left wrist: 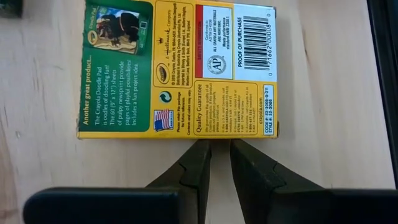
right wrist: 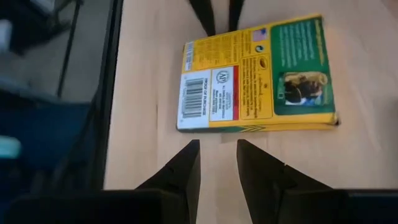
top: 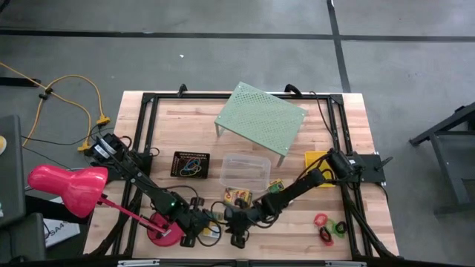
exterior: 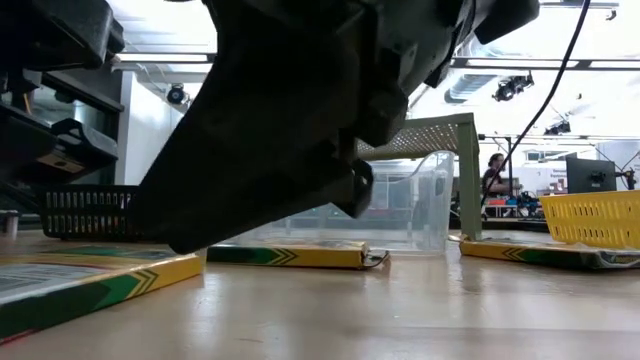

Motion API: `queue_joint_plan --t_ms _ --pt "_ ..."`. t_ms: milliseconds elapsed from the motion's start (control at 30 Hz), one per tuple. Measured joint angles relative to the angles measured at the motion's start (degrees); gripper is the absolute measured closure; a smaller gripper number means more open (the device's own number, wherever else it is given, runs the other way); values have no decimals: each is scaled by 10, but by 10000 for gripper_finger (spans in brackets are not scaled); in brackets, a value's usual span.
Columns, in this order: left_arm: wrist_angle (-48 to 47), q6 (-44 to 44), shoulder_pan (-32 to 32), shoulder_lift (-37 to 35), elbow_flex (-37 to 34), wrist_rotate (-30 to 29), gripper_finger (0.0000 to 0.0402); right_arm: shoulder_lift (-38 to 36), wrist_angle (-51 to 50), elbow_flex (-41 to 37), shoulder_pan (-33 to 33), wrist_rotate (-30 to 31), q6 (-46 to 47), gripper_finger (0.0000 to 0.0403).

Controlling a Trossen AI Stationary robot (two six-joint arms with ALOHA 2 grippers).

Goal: Pick & Place Office Desk Supplies
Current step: Put the left yellow crayon box into the transparent bin

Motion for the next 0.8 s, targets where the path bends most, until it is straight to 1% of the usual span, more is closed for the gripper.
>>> queue_joint_plan --t_ms 100,267,433,567,800 --pt "1 0 0 0 0 -1 338 0 -2 0 -2 0 50 309" --pt "0 0 0 0 0 -6 338 -1 -9 0 -7 1 98 309" --pt "1 25 -12 1 0 -47 338 -13 -24 0 -13 -4 155 309" --pt "2 32 -20 1 0 -65 338 -29 -49 1 -14 -8 210 309" --pt "4 40 -20 1 0 -66 338 -33 -64 0 -20 -12 292 309"
